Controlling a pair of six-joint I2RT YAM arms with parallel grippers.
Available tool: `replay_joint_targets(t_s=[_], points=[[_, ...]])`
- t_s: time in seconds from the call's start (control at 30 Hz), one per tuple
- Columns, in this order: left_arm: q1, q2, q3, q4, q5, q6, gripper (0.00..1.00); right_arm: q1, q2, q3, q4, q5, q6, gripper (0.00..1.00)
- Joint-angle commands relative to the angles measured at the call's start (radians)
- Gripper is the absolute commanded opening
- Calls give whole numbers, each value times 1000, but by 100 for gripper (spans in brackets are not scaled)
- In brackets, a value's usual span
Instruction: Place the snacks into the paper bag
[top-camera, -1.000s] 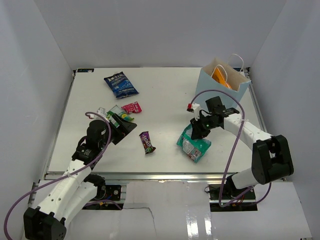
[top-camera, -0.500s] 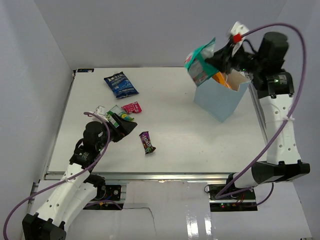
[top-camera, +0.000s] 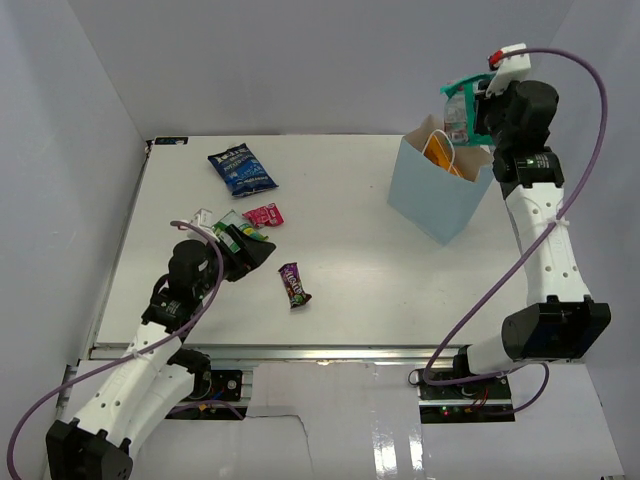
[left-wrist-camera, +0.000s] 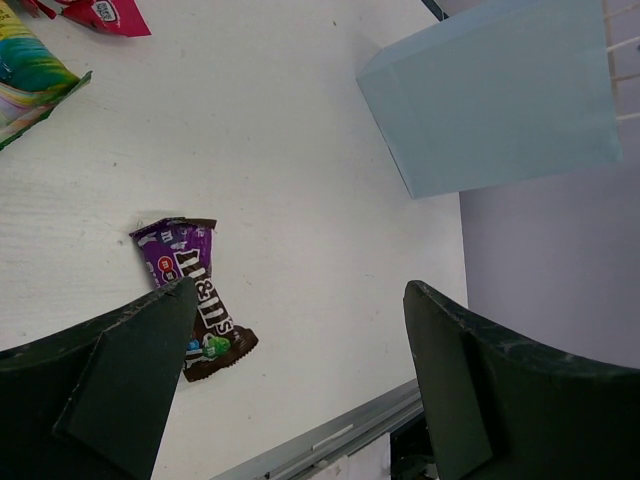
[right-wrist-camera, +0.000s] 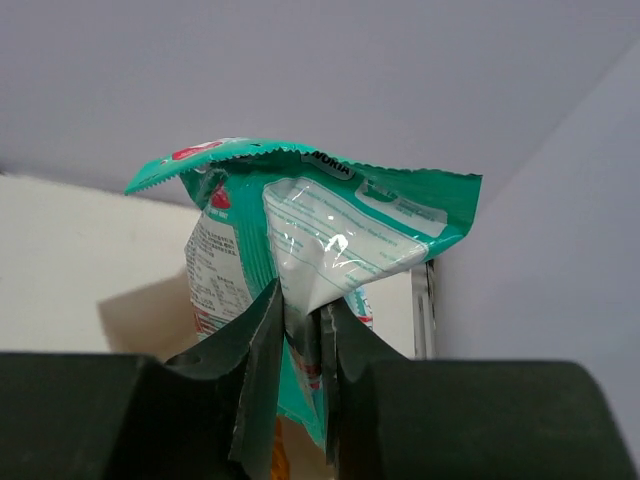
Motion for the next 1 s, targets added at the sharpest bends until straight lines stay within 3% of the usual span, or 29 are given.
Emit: replay_joint_targets(t_s=[0.0, 0.37, 0.63, 0.7, 0.73, 0.83, 0.97], points=[[3, 17, 9, 40, 22, 14, 94, -2, -49, -91, 164, 209, -9, 8], [2, 52, 8, 68, 39, 16, 94, 27, -124, -434, 409, 361, -124, 8], [3, 70, 39, -6, -33, -4, 94, 51, -126, -513, 322, 246, -109, 9], [3, 84, 60, -46, -68, -24, 94, 51, -123, -510, 304, 228, -92, 26], [3, 89, 66, -65, -80, -33, 94, 51, -121, -507, 290, 229, -89, 49], [3, 112, 97, -99, -110, -52, 94, 50, -126, -461, 255, 218, -80, 74], [3, 146, 141, -145, -151, -73, 94, 44, -132, -367, 184, 186, -48, 77]])
